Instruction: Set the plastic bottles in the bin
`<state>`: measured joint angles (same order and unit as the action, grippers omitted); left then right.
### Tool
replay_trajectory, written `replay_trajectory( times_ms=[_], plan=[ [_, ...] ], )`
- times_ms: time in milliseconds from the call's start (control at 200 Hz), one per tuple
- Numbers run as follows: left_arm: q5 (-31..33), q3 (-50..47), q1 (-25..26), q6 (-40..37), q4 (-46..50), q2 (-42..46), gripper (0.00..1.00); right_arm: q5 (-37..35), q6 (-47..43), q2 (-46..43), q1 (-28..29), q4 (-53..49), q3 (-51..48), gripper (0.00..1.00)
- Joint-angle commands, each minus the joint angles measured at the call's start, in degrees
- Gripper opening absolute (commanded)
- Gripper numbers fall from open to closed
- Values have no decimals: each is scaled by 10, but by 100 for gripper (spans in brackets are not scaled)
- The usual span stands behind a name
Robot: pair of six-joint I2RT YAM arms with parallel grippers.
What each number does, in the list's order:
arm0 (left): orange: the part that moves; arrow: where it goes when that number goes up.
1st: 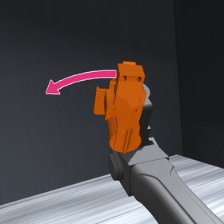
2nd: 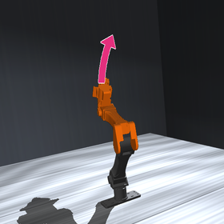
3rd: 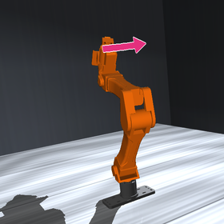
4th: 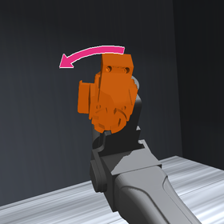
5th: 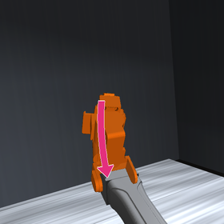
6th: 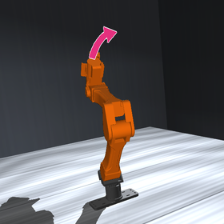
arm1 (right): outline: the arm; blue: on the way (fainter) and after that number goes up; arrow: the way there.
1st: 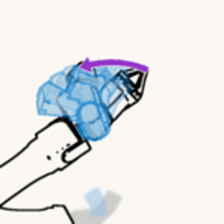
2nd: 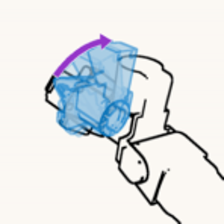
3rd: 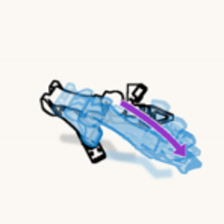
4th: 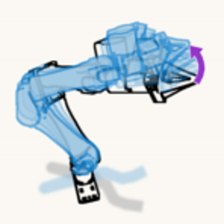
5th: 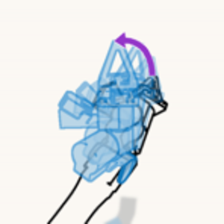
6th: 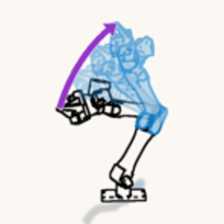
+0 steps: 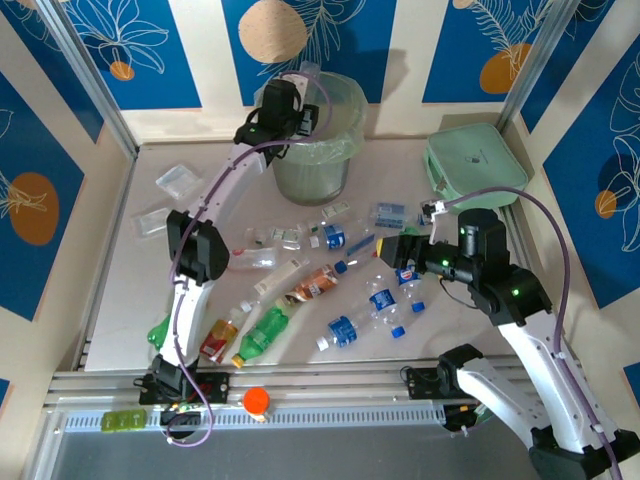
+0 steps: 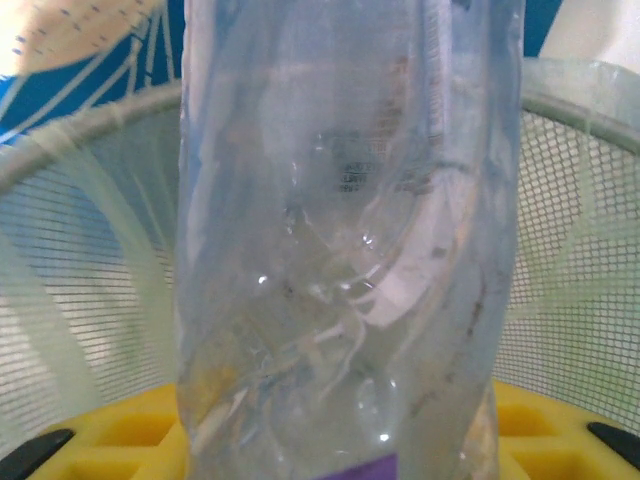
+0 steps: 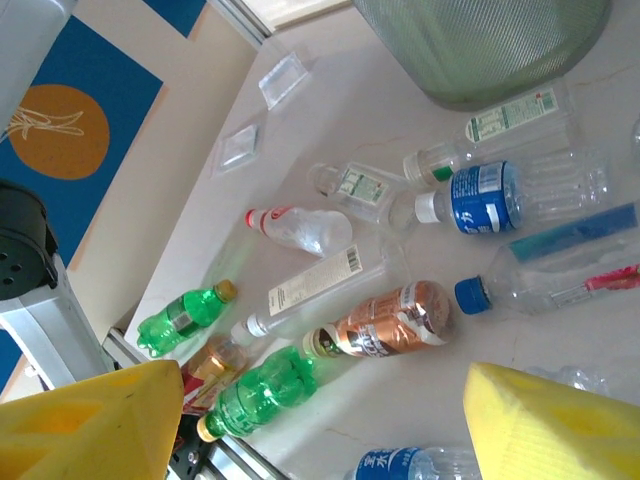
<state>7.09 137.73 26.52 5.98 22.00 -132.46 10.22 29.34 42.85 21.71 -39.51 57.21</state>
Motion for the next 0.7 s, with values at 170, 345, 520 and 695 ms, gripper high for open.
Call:
replay_trajectory(
  times_ms=[170,345,520,695],
  plan=[
    [-27,8,2,12,-26,-2,51,-32,-13,-11,14,-19,4,75],
    [-35,7,2,8,-28,8,65,-46,-15,-12,15,-31,17,74],
    [-37,8,2,6,-31,19,66,-49,-22,-13,15,-39,30,74],
    [-46,8,2,9,-24,40,66,-51,-25,-12,15,-43,42,75]
  ],
)
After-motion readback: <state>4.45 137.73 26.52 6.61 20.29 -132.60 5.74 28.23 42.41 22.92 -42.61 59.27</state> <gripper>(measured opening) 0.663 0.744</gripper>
